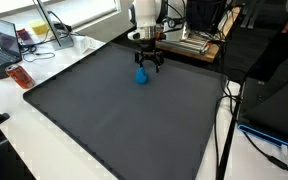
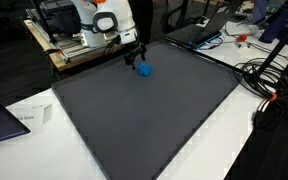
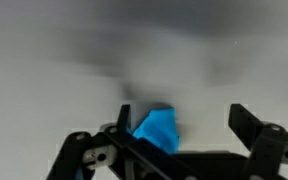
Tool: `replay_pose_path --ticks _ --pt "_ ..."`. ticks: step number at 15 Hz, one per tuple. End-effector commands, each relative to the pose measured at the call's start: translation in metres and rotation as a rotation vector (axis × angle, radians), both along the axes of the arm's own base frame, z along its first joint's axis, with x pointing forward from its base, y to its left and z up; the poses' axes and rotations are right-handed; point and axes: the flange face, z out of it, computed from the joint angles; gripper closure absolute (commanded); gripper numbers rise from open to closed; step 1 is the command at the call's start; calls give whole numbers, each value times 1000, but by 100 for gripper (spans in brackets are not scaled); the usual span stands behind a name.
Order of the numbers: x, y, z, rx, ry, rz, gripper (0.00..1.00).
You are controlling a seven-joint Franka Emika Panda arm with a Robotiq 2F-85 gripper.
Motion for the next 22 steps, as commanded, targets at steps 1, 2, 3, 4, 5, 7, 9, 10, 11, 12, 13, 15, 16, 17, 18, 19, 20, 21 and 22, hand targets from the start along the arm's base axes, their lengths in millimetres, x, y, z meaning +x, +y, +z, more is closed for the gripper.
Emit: replay_pose_path --ticks 1,2,3,4,5,7,9,10,11,12,13,15,16,17,18,19,20,21,22 --pt "0 -3 10 -29 -16 -2 0" --pt "2 -7 20 -49 -35 -14 0" --pt "3 -8 25 -63 -45 -21 0" --pt "7 -11 34 -69 -69 -27 0" --pt "11 -15 44 -83 -94 -40 0" --pt "11 -19 51 -108 -106 -35 0" --pt "9 -21 54 -123 -109 -34 0" --pt "7 -23 51 -127 -96 -37 0" --pt "6 -24 49 -135 -83 -47 0" --pt "3 -25 44 -141 -63 -42 0" --pt "1 -26 42 -141 -53 -44 0" --pt "-3 -27 40 -135 -44 -41 0" --pt "-5 -27 40 -125 -48 -37 0" --pt "-7 -28 41 -125 -48 -32 0" --pt "-8 -27 39 -118 -47 -18 0" --pt "-9 -27 39 -117 -44 -15 0" --pt "-10 -26 38 -114 -38 -13 0" --pt "-10 -26 37 -104 -39 -9 0" --pt "-5 -26 35 -95 -38 -6 0"
